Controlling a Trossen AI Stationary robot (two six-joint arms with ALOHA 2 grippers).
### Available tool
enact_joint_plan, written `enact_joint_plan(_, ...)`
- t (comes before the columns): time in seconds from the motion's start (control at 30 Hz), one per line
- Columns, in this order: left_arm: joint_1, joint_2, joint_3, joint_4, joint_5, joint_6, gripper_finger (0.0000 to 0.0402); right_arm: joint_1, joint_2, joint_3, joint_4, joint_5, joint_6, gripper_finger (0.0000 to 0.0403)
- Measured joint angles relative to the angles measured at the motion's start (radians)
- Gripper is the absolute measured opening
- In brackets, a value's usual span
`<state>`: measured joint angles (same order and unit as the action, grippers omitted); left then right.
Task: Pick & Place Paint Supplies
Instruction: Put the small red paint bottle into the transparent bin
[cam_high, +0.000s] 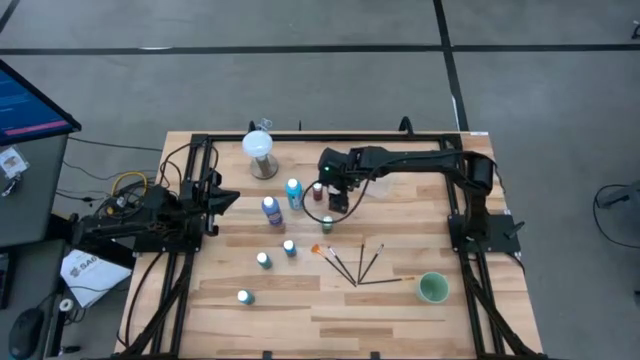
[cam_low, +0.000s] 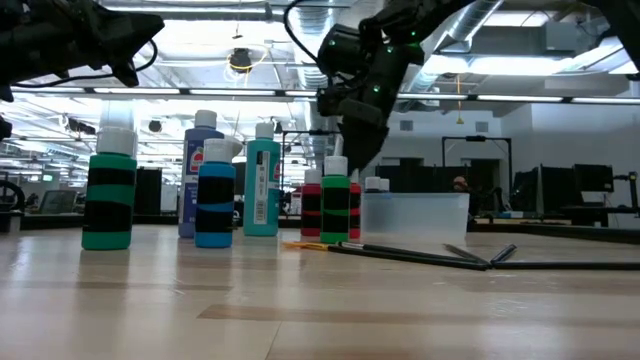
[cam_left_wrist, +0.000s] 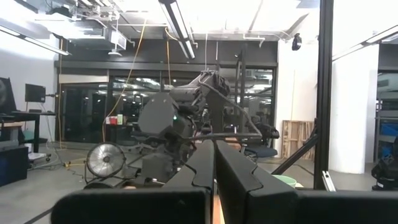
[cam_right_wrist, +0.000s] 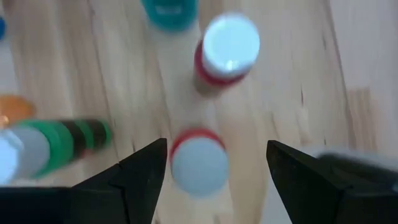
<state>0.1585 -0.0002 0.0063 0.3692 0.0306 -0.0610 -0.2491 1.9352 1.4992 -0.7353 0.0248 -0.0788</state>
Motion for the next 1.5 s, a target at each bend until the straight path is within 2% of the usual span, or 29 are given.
enact_joint_plan(0.2, 0.0, 0.0, 0.0, 0.001, 0.0, 0.0, 0.0002, -0.002, 0.002, -0.001, -0.016, 0.0, -0.003, 0.0227)
enact_joint_plan(0.43, 0.0, 0.0, 0.0, 0.006, 0.0, 0.0, 0.0002, -0.001, 0.002, -0.001, -0.021, -0.001, -0.007, 0.0107)
enact_joint_plan(0.63, 0.0, 0.0, 0.0, 0.007, 0.0, 0.0, 0.0002, 0.0, -0.023, -0.003, -0.024, 0.001, -0.003, 0.0107)
enact_joint_plan(0.93, 0.0, 0.0, 0.0, 0.007, 0.0, 0.0, 0.0002, -0.022, -0.218, -0.002, -0.047, 0.005, 0.01, 0.0107)
enact_joint_plan(1.17, 0.0, 0.0, 0.0, 0.007, 0.0, 0.0, 0.0002, -0.124, -0.353, -0.001, -0.157, 0.136, 0.086, 0.0107)
enact_joint_plan(1.37, 0.0, 0.0, 0.0, 0.007, 0.0, 0.0, 0.0002, -0.222, -0.353, -0.013, -0.249, 0.134, 0.143, 0.0107)
enact_joint_plan(1.5, 0.0, 0.0, 0.0, 0.008, 0.0, 0.0, 0.0002, -0.255, -0.343, -0.107, -0.224, 0.131, 0.142, 0.0107)
